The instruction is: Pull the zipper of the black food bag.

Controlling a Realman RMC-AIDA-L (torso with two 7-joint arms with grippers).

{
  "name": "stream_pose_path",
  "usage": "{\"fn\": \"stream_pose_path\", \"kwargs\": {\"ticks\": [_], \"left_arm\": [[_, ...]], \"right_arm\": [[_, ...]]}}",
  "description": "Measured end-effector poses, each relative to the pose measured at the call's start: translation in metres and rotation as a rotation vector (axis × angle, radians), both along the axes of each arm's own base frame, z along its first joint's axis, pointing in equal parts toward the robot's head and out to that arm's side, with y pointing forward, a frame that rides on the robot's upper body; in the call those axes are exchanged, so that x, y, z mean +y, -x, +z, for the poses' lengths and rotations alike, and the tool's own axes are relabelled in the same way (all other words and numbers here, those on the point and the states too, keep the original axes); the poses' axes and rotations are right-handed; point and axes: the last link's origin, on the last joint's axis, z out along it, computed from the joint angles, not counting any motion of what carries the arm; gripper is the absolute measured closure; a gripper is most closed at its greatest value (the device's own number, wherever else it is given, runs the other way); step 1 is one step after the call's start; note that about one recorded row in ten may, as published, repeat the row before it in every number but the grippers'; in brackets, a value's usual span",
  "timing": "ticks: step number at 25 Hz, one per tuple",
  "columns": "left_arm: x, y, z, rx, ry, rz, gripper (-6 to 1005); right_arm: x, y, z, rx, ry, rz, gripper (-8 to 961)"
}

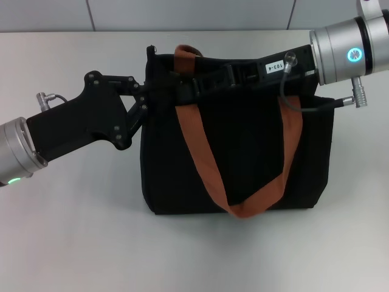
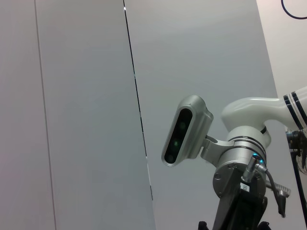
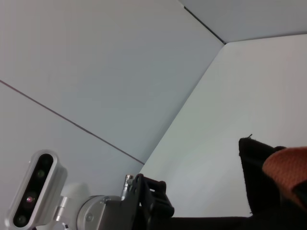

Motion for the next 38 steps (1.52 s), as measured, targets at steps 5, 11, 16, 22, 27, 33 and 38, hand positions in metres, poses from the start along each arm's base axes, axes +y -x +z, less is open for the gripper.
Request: {"fn": "stream_pose_path", "kwargs": {"ticks": [5,11,16,22,27,33,38], "left_arm": [[-0.001,0.0,-0.001,-0.002,0.003,0.0,975],[0.0,-0.001,-0.001,-0.005,0.004,-0.002,976],[0.0,-0.004,0.0,-0.015,0.012,-0.013,975],[0.005,-0.011,0.001,-0.039,0.02,-0.018,975],[0.007,-0.014,0.002,-0.048,0.033,-0.013,975],[0.007,-0.012,0.002,-0.048,0.03,-0.003,975],[0.006,-0.007,0.004,-0.056,0.007,0.017,976]], "right_arm": [[0.002,0.0,0.0,-0.003,-0.015,-0.002,644],[0.002,-0.001,0.0,-0.002,-0.019,-0.004,773],[0.004,0.0,0.0,-0.001,-0.027,-0.005,798],[0.006,0.001,0.0,0.002,-0.042,-0.008,801],[0.006,0.004,-0.003,0.012,-0.054,0.009,803],[0.004,0.008,-0.007,0.015,-0.043,0.023,806],[0.002,0.008,-0.005,0.035,-0.04,0.024,809]]}}
